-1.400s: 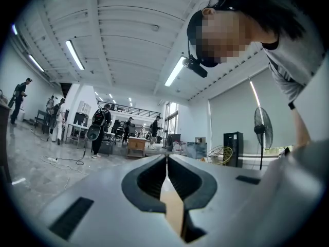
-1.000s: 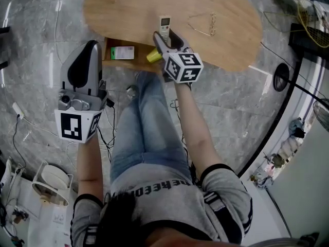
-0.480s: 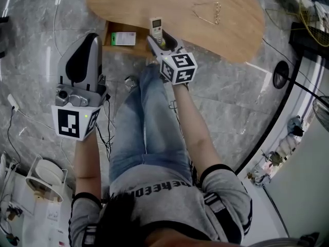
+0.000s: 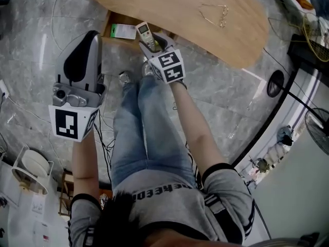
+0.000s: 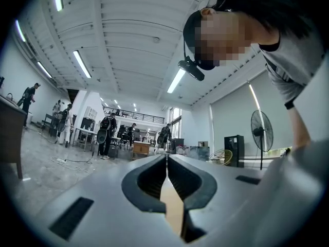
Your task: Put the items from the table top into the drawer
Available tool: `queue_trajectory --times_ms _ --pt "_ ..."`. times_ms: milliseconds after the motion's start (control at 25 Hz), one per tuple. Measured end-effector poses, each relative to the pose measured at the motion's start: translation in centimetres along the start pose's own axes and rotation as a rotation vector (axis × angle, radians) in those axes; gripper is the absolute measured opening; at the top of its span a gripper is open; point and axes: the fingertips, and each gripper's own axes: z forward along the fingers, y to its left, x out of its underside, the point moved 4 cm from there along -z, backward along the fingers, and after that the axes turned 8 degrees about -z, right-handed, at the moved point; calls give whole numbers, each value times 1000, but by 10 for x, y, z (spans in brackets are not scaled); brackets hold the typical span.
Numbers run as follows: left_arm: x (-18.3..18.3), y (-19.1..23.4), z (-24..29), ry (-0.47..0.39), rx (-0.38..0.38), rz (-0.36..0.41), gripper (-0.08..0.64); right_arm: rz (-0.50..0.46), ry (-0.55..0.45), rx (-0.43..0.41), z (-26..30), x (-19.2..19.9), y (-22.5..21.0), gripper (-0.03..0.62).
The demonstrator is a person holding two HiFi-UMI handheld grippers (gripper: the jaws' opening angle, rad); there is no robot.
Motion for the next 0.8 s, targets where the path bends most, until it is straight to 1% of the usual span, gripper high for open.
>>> queue_trajectory --times_ms 200,320,480,640,800 --pt "11 10 -14 -6 -43 -3 12 -93 111 -57 31 25 7 198" --pt "28 19 -30 24 -53 3 12 -120 153 -76 49 33 9 198" --pt "41 27 -41 32 -80 -5 12 -154 210 -91 69 46 9 197" --pt "50 35 -49 40 -100 -10 12 -201 227 -103 86 50 12 195" --pt "55 42 -53 46 -121 -12 12 -218 233 -118 101 49 15 195"
